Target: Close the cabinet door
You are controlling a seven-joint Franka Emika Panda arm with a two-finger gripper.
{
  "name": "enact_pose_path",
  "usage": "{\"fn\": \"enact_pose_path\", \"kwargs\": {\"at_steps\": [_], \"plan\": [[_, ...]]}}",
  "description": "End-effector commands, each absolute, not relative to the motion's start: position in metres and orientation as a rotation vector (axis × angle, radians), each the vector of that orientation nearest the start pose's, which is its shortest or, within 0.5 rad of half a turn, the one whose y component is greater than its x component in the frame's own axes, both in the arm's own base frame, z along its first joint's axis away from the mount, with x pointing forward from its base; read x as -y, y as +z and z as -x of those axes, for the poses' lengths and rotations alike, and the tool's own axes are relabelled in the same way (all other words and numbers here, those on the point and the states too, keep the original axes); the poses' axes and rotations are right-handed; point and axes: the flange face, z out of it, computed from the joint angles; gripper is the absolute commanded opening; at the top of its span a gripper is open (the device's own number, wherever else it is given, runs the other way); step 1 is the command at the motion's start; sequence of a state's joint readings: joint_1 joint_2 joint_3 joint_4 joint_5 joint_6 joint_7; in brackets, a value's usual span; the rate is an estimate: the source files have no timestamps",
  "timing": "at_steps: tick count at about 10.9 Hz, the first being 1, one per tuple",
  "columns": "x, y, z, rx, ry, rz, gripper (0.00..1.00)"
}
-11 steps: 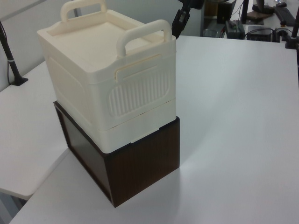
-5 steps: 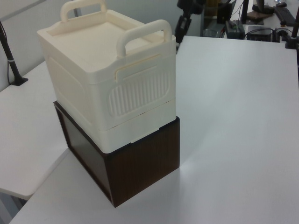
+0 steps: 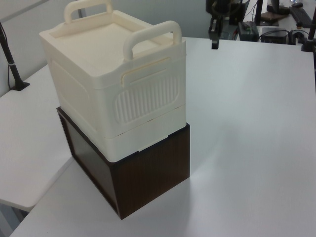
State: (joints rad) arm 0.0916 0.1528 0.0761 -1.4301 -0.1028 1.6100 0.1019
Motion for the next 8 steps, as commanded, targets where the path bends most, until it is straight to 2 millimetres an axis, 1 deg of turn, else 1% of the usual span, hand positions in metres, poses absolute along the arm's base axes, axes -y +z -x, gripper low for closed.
{"fn": "enact_pose_path", "kwargs": {"at_steps": [1,2,3,7,8], "plan": [[-0.047,0.6,-0.569,0.034,0.015,3.238,0.41],[-0.039,0.599,-0.57,0.012,0.014,3.238,0.62],[-0.036,0.599,-0.571,0.002,0.012,3.236,0.99],[-0.029,0.599,-0.571,-0.03,0.013,3.202,1.0],[-0.03,0.598,-0.572,-0.035,0.012,3.202,1.0]]}}
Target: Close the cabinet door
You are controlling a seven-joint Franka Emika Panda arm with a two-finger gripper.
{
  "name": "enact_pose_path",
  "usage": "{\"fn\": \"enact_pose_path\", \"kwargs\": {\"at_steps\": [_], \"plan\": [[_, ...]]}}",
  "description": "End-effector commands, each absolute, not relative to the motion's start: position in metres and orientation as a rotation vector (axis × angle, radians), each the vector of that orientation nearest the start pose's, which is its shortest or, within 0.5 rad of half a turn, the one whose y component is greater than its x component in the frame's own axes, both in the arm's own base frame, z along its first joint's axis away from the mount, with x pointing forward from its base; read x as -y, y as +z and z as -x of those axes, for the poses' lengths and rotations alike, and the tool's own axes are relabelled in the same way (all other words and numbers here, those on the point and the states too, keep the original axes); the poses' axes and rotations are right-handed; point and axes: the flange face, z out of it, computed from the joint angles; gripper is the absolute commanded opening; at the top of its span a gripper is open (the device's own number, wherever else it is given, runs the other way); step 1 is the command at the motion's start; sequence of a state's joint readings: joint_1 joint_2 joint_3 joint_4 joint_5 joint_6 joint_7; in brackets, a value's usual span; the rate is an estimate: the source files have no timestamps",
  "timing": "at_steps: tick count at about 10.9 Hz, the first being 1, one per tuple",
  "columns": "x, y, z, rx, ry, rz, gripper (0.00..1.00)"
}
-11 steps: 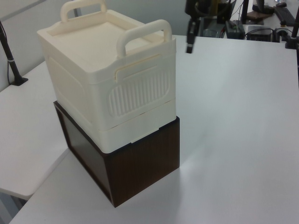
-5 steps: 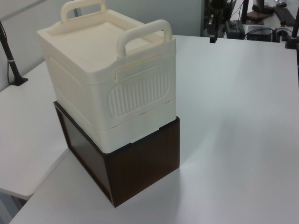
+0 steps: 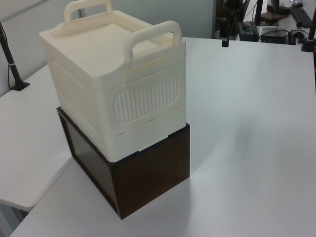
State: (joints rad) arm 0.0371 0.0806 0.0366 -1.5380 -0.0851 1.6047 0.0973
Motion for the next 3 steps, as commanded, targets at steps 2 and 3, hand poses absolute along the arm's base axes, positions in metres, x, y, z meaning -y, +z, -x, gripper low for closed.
{"fn": "enact_pose_path", "kwargs": {"at_steps": [2,3], "plan": [[-0.0302,0.5985,-0.5723,-0.044,0.009,3.202,1.0],[-0.0309,0.5975,-0.5726,-0.042,0.014,3.203,1.0]]}}
